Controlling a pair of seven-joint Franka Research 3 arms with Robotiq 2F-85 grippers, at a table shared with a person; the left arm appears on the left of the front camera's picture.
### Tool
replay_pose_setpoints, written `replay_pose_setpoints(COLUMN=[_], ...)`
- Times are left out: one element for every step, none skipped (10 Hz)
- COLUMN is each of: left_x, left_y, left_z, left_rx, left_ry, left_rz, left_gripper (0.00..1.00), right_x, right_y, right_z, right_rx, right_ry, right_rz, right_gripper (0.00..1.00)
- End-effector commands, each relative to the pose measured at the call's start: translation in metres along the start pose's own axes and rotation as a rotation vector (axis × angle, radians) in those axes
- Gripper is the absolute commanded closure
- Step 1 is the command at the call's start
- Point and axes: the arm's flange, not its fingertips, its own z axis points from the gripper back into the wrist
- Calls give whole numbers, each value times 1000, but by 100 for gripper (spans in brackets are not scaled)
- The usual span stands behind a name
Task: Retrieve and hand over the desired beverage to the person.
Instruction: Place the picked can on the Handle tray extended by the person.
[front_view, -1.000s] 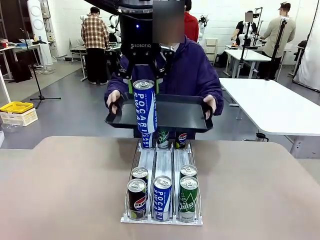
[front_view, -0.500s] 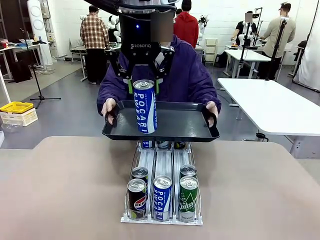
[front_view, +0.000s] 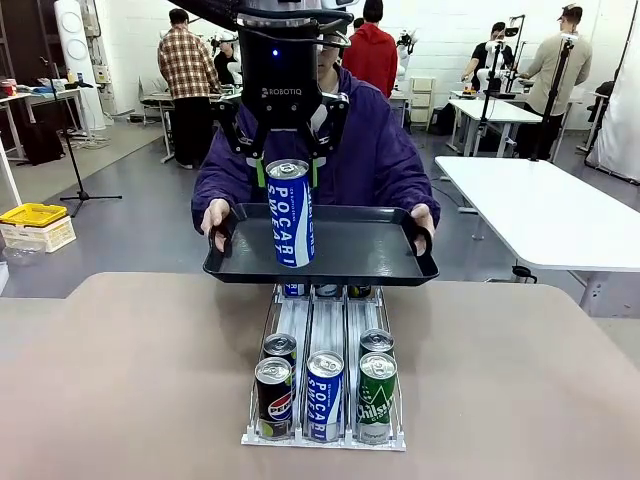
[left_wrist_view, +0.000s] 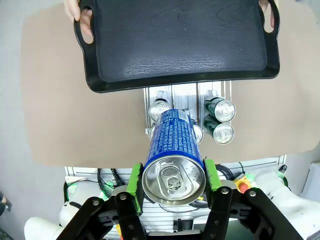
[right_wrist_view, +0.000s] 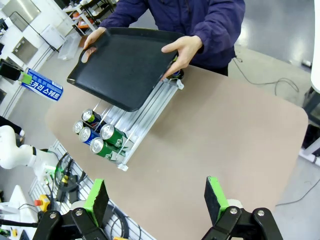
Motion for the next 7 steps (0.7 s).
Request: replay_pose_setpoints(left_x=[-4, -4, -4, -4, -4, -4, -4], left_y=[5, 5, 5, 5, 5, 5, 5], left_z=[2, 2, 2, 2, 2, 2, 2], left_rx=[3, 3, 3, 3, 3, 3, 3], left_ry=[-20, -20, -20, -20, -20, -20, -20], left_rz=[6, 6, 6, 6, 6, 6, 6], left_gripper=[85, 85, 85, 85, 85, 85, 85], right_x=[1, 1, 1, 1, 1, 1, 1], right_y=[-1, -1, -1, -1, -1, -1, -1], right_z=[-1, -1, -1, -1, -1, -1, -1], right_rx=[24, 24, 24, 24, 24, 24, 24], right_ry=[-9, -9, -9, -9, -9, -9, -9], right_rz=[6, 6, 6, 6, 6, 6, 6], right_gripper=[0, 0, 0, 0, 0, 0, 0])
